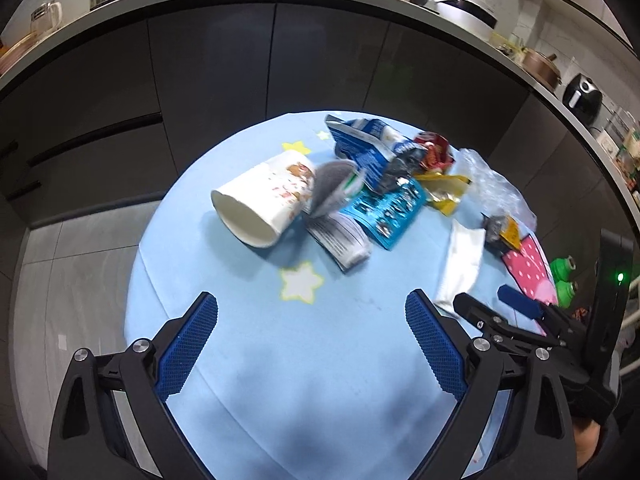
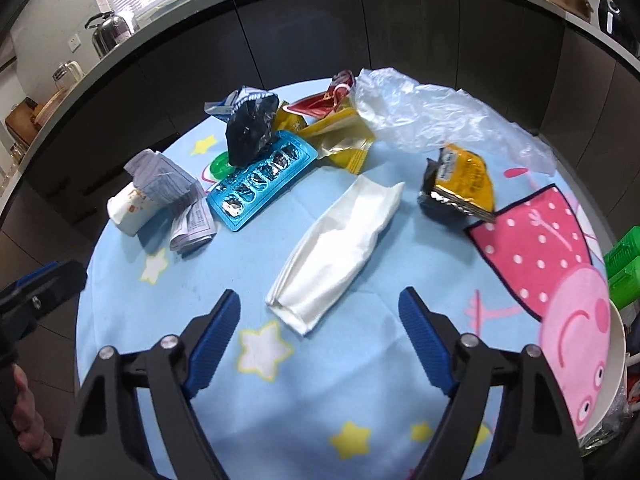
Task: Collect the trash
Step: 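Grasp the white tissue with the right tool while the left tool grasps the printed paper leaflet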
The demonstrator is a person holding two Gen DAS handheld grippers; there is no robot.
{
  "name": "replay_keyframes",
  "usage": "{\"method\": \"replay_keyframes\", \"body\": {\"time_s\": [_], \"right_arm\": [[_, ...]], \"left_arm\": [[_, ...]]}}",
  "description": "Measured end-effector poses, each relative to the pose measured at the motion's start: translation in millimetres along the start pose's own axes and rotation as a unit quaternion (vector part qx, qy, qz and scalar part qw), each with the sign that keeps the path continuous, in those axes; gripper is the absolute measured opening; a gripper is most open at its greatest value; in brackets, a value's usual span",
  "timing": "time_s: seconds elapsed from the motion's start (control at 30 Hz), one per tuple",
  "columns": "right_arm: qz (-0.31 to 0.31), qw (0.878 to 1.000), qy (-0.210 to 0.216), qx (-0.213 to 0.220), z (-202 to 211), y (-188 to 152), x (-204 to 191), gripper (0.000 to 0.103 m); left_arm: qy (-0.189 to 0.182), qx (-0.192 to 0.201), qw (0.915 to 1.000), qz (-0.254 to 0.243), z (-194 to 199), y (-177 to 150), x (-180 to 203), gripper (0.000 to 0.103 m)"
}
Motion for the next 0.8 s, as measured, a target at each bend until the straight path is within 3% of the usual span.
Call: {"method": "replay_keyframes", "body": {"time_s": [0.13, 0.23, 0.27, 0.3, 0.37, 0.6, 0.7, 0.8], "right_arm": [[0.014, 1.0, -0.018, -0.003, -14, 1, -4, 0.067], [0.027, 0.999, -0.028, -0.002, -18, 1, -4, 0.036], [0.026, 0.999, -0.025, -0.003, -18, 1, -4, 0.02], [0.021, 0.999, -0.025, -0.001, -17, 2, -2, 0.014], [0.009, 1.0, -0.012, 0.0, -12, 2, 3, 0.008], [0.008, 1.0, -0.005, 0.023, 21, -4, 15, 0.008], [0.005, 1.0, -0.003, 0.028, 34, -10, 18, 0.008], [-0.001, 0.999, -0.003, 0.032, 42, -13, 21, 0.008]], "left_arm": [[0.002, -0.005, 0.9999, 0.012, -14, 15, -8, 0.085], [-0.006, -0.008, 0.9999, 0.014, -26, 24, -5, 0.079], [-0.008, -0.011, 0.9998, 0.013, -31, 25, -4, 0.077], [-0.01, -0.017, 0.9997, 0.013, -37, 24, -2, 0.076], [-0.014, -0.031, 0.9993, 0.013, -48, 22, 2, 0.072], [-0.016, -0.058, 0.9981, 0.012, -78, 10, 18, 0.069], [-0.015, -0.066, 0.9976, 0.014, -88, 8, 23, 0.062], [-0.018, -0.078, 0.9965, 0.023, -96, 6, 26, 0.041]]}}
Point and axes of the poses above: each gripper's, at about its wrist camera, not at the fingertips, and z roughly against the way its jaws point, x to its right, y to its top, the point moved 7 cm from there along -z, roughly the way its jaws point, and after that the axes turned 9 degrees about x, right-handed, at the moved point
